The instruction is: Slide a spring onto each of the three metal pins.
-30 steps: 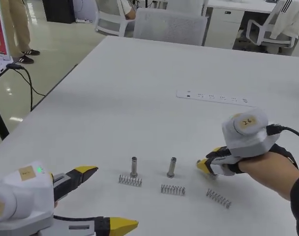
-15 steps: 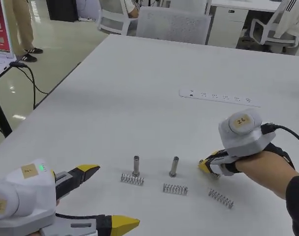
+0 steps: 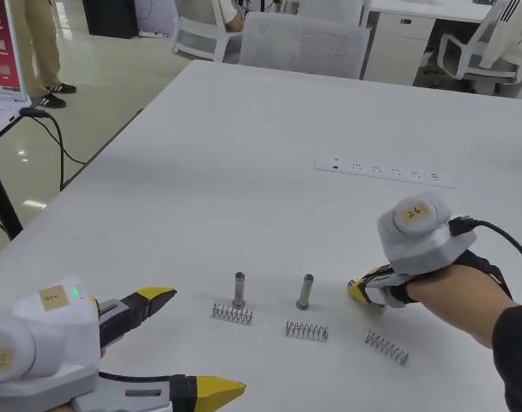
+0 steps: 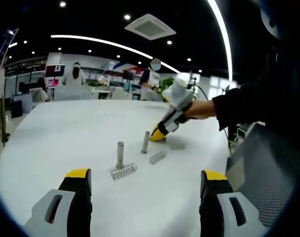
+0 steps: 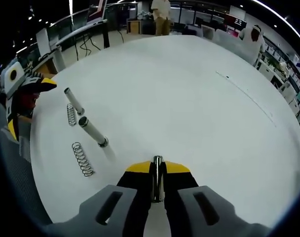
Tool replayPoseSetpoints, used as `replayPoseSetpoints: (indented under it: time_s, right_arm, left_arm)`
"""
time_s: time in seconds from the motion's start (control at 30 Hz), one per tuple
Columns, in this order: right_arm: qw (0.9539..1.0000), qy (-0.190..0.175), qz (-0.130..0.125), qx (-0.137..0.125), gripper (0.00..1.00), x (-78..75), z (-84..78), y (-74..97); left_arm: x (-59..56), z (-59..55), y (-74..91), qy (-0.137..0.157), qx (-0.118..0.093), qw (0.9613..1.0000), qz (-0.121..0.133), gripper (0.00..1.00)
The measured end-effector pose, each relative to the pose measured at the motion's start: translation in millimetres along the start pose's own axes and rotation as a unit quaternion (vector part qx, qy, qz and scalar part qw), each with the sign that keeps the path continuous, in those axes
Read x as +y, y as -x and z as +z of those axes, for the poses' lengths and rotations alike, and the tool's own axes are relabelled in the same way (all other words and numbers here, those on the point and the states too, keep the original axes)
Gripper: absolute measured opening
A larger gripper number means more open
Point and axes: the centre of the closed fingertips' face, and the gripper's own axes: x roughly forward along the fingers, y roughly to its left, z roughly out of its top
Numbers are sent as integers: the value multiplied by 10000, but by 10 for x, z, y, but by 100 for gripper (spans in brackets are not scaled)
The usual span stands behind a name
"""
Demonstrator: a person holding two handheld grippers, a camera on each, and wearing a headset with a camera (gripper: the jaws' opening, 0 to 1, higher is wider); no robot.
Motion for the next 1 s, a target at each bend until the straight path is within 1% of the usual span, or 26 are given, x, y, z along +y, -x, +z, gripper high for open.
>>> replayPoseSetpoints:
  time_s: [0.17,0.37,0.4,0.53,0.73,1.0]
  right_arm:
    - [10000,16,-55,66,5,-8,-25,23]
    - [9998,-191,-22,-89,5,-20,9,145]
    - [9995,-272,-6,-132,5,-20,18,196]
    - [9989,-401,-12,-235,5,-25,22,293]
    - [9984,-438,-1,-344,5,15,-3,410]
    - [9983,-384,-39,-440,5,51,-41,500]
  left_arm:
    - [-5,0,-3,-11,5,10000,-16,88]
    - [-11,-1,-6,-22,13,10000,-30,88]
    - [-13,-2,-7,-27,16,10000,-32,88]
    - [-19,-1,-10,-34,17,10000,-40,88]
    - [-27,-4,-11,-53,28,10000,-59,88]
    - [-36,0,-13,-61,23,9999,-79,88]
